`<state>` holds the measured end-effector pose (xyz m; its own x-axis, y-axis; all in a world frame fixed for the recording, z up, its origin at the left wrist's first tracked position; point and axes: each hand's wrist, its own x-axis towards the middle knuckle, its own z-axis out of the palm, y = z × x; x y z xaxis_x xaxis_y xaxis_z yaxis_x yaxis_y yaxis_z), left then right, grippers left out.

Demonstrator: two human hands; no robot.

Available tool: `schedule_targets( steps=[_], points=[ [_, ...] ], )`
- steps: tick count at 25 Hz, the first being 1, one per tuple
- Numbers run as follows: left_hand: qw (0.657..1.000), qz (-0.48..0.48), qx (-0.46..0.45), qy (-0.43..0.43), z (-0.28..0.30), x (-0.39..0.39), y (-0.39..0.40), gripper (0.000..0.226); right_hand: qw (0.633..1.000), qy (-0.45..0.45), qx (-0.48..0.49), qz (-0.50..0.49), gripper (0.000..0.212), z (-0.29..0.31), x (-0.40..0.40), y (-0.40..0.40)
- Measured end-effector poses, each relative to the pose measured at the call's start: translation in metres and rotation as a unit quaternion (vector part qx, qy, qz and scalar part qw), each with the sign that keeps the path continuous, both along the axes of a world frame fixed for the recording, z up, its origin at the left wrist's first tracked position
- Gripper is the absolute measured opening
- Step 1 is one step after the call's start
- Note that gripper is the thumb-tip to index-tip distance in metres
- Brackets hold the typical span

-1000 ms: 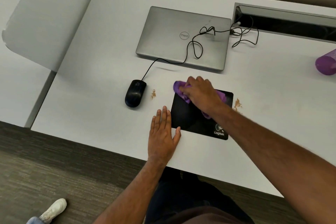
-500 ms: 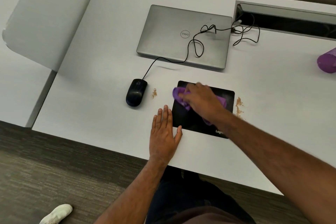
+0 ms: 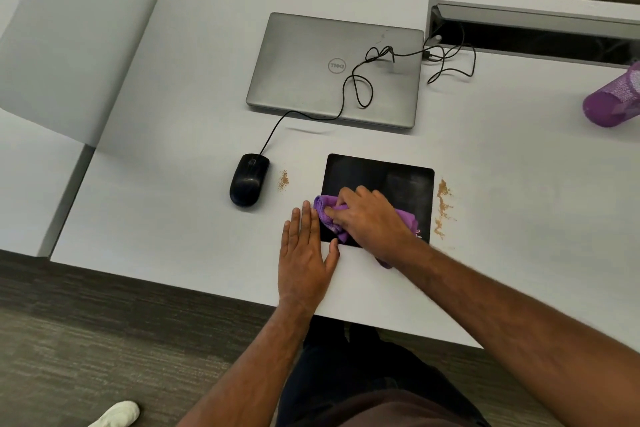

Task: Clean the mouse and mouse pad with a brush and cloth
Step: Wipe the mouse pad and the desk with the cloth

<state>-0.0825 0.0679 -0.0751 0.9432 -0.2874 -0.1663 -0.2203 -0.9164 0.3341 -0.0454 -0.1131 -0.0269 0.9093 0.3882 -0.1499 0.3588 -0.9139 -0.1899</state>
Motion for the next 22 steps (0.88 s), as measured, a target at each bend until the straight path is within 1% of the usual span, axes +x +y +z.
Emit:
schedule_targets(
  steps=[2, 3, 5, 7, 8, 9, 11, 12, 13, 14, 15, 17, 18, 19, 20, 22],
  points=[
    [1.0, -0.003, 0.013, -0.009, -0.001, 0.0, 0.0, 0.077, 0.998, -0.017, 0.001, -0.062, 0.028, 0.005, 0.03, -0.015],
    [1.0, -0.005, 0.017, -0.01, -0.001, -0.001, 0.0, 0.077, 0.994, -0.024, -0.01, -0.104, 0.023, 0.008, 0.047, -0.028],
    [1.0, -0.005, 0.021, -0.006, -0.001, -0.001, 0.0, 0.076, 0.984, -0.034, -0.025, -0.174, 0.025, 0.006, 0.067, -0.045],
    [1.0, -0.008, 0.023, -0.004, -0.001, -0.001, 0.001, 0.077, 0.974, -0.043, 0.0, -0.222, 0.025, 0.001, 0.061, -0.035],
    [1.0, -0.009, 0.023, -0.004, -0.002, -0.001, 0.001, 0.077, 0.975, -0.042, 0.011, -0.219, 0.024, 0.001, 0.049, -0.022],
    [1.0, -0.007, 0.02, -0.003, -0.002, -0.001, 0.0, 0.077, 0.981, -0.039, 0.022, -0.187, 0.026, -0.003, 0.033, -0.005],
    [1.0, 0.001, 0.008, 0.007, -0.002, 0.0, 0.0, 0.079, 0.996, -0.023, 0.005, -0.085, 0.041, -0.009, 0.004, 0.019],
    [1.0, 0.001, 0.008, 0.009, -0.002, 0.0, 0.0, 0.079, 0.998, -0.018, -0.001, -0.053, 0.045, -0.012, 0.003, 0.017],
    [1.0, -0.001, 0.012, 0.006, -0.002, 0.0, 0.0, 0.078, 0.999, -0.023, -0.002, -0.048, 0.043, -0.011, 0.012, 0.007],
    [1.0, -0.004, 0.017, 0.001, -0.003, 0.0, 0.001, 0.078, 0.997, -0.023, -0.008, -0.073, 0.039, -0.008, 0.023, -0.005],
    [1.0, -0.006, 0.019, -0.003, -0.003, -0.001, 0.001, 0.077, 0.992, -0.025, -0.009, -0.121, 0.038, -0.005, 0.035, -0.018],
    [1.0, -0.008, 0.017, -0.004, -0.003, -0.001, 0.001, 0.076, 0.97, -0.035, 0.013, -0.241, 0.036, -0.003, 0.046, -0.034],
    [1.0, -0.01, 0.016, -0.004, -0.003, -0.001, 0.001, 0.076, 0.962, -0.039, 0.027, -0.267, 0.032, -0.003, 0.043, -0.029],
    [1.0, -0.01, 0.013, -0.003, -0.004, -0.001, 0.001, 0.077, 0.964, -0.046, 0.032, -0.258, 0.029, -0.006, 0.037, -0.016],
    [1.0, -0.009, 0.009, 0.0, -0.004, -0.001, 0.0, 0.077, 0.975, -0.045, 0.025, -0.214, 0.03, -0.011, 0.025, 0.001],
    [1.0, -0.003, -0.004, 0.01, -0.004, 0.0, 0.002, 0.079, 0.995, -0.028, 0.01, -0.099, 0.04, -0.017, -0.001, 0.024]
  ],
)
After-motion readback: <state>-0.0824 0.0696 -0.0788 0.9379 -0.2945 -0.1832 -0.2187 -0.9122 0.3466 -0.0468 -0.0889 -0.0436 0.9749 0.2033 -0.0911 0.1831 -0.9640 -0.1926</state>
